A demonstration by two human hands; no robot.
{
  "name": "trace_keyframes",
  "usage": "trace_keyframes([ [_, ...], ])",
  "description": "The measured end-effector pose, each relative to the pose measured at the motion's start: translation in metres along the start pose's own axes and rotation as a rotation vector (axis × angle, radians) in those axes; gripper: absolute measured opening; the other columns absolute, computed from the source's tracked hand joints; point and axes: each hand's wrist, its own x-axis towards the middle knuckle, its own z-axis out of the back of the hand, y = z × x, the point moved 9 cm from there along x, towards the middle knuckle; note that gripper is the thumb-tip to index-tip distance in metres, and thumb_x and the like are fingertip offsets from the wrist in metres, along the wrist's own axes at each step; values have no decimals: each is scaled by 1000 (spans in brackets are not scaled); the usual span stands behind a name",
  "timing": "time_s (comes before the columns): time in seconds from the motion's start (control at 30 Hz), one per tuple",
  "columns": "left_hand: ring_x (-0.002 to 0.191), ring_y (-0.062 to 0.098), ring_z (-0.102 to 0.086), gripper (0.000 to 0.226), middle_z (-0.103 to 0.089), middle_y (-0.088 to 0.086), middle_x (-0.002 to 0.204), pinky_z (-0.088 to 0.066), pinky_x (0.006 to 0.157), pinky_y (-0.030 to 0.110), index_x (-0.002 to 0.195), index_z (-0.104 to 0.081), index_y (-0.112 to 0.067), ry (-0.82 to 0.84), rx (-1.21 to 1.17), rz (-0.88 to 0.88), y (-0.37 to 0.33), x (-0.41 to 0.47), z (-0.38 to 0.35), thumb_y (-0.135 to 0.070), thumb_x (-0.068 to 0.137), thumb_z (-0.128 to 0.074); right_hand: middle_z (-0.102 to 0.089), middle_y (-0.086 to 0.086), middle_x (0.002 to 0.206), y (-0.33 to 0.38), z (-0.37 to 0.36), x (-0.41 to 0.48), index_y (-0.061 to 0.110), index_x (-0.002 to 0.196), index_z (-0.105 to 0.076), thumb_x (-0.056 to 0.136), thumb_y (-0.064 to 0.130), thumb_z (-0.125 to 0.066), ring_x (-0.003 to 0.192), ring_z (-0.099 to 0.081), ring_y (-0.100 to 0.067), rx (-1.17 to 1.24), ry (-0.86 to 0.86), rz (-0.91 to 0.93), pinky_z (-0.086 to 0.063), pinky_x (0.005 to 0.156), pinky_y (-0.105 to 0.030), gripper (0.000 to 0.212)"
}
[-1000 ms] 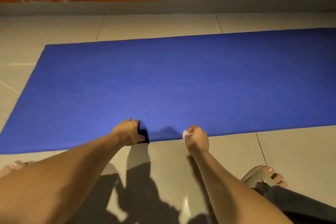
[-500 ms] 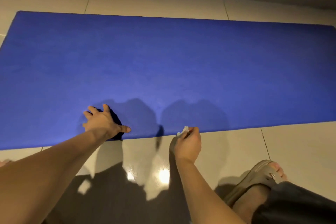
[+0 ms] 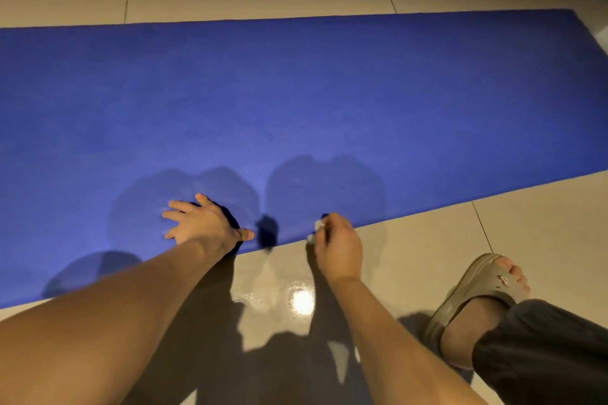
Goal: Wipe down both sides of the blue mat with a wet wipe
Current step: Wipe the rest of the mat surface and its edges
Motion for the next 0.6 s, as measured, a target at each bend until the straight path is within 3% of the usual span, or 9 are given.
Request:
trace_keyframes([
  [0.17,147,55,-9,145,-5,35,160,-38,106,66,158,-4,-9,-1,-9,-17,0,-3,0,-85,56,-74,-61,5,91,-36,40,11,16,107,-47,95,12,-56,72,-56,-14,132,-183,-374,-39,68,-28,15],
  [0.23,147,56,-8,143,-5,36,159,-37,106,66,158,-5,-8,-10,-27,-27,-1,-3,1,-82,57,-75,-59,1,87,-22,30,2,14,96,-49,95,12,-53,76,-59,-23,115,-205,-410,-35,68,-28,5],
  [0.33,147,56,-8,142,-3,36,159,-36,106,66,158,-4,-8,-15,-42,-39,-1,-4,3,-81,60,-76,-62,-5,94,27,-19,-19,12,93,-55,95,13,-51,85,-60,-29,126,-84,-304,-38,70,-31,4],
  [0.47,147,56,-8,143,-3,36,160,-38,106,65,158,-3,-8,-15,-37,-33,-1,-5,3,-85,59,-71,-63,-9,103,92,-71,-37,10,99,-60,92,16,-58,92,-60,-30,-9,186,-8,-46,75,-38,9],
  [0.53,147,56,-9,144,-4,35,160,-38,105,65,158,-5,-9,-17,-42,-29,0,-4,3,-85,57,-72,-64,-9,106,88,-64,-29,11,106,-62,90,15,-59,94,-61,-31,-80,197,80,-49,75,-40,17],
  [0.6,147,56,-10,142,-5,35,159,-39,105,65,158,-6,-8,-21,-42,-40,-1,-3,2,-84,58,-73,-63,-8,108,59,-40,-11,13,108,-63,87,13,-61,97,-61,-32,-137,128,54,-50,75,-41,21],
])
